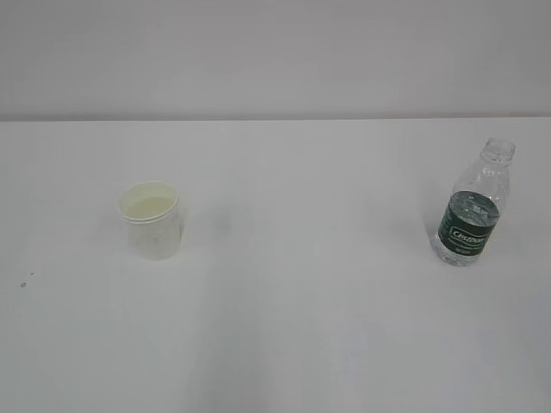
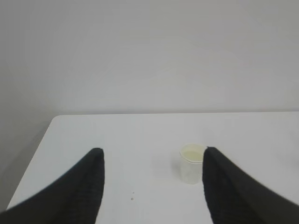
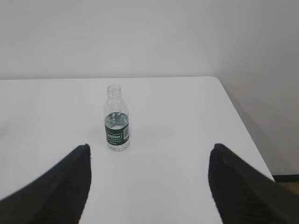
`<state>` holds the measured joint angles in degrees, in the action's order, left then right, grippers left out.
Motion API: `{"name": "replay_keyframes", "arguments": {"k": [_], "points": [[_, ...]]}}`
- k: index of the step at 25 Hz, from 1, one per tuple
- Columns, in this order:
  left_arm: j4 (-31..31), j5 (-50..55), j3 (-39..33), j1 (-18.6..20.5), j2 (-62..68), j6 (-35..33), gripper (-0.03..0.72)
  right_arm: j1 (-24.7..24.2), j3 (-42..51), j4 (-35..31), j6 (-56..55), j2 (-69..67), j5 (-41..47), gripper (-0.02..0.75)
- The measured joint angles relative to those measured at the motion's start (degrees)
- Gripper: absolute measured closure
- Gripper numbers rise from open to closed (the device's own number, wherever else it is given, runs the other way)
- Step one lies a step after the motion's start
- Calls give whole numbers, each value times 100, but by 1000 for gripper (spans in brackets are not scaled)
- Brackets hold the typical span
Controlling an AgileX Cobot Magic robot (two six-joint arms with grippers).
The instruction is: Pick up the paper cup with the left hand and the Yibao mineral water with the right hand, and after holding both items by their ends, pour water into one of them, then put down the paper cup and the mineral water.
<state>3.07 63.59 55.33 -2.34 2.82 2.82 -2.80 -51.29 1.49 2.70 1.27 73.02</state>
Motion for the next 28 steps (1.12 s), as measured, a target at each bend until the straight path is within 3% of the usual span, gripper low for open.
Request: {"name": "replay_keyframes", "arguments": {"k": [13,28], "points": [[242,4,-934,0,-219,0,222,0,175,196,9,2,12,148],[196,-298,-1018,0,-221,0,246,0,986,266,13,2,-227,148]]}}
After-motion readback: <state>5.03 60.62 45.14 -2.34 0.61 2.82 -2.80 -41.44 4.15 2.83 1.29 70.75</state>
